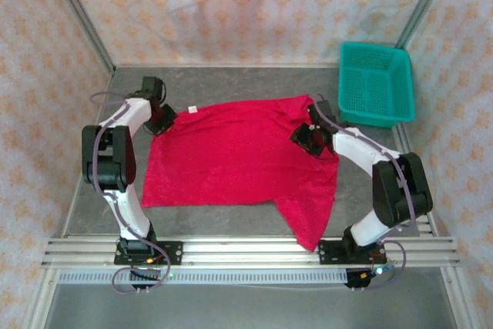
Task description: Fold the inside-out t-shirt
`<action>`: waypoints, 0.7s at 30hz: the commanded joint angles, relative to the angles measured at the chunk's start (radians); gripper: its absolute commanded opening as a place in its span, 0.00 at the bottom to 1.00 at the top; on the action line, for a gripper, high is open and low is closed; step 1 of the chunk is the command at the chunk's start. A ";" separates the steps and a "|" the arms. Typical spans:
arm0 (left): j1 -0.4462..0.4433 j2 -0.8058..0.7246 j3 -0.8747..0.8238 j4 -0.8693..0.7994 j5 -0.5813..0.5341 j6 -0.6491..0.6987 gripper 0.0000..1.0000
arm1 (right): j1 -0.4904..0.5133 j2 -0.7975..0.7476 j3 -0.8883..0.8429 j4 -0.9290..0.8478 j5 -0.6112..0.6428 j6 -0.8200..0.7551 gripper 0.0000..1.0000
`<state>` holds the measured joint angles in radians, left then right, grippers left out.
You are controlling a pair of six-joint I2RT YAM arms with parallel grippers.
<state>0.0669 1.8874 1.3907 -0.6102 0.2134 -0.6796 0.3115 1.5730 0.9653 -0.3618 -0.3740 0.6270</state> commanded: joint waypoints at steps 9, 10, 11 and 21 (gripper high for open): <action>-0.019 0.225 0.500 -0.295 -0.174 0.084 0.01 | 0.016 0.115 -0.105 0.047 0.047 0.007 0.38; -0.019 0.268 0.552 -0.333 -0.192 0.094 0.02 | 0.016 0.124 -0.117 0.052 0.048 0.008 0.37; -0.019 0.304 0.596 -0.373 -0.209 0.103 0.03 | 0.015 0.130 -0.126 0.057 0.047 0.010 0.37; -0.037 0.115 0.356 -0.315 -0.353 0.076 0.78 | 0.016 0.097 -0.108 0.015 0.052 -0.010 0.37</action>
<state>0.0452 2.1559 1.8153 -0.9134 -0.0444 -0.5953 0.3248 1.6604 0.8680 -0.2558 -0.3637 0.6292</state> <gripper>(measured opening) 0.779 0.374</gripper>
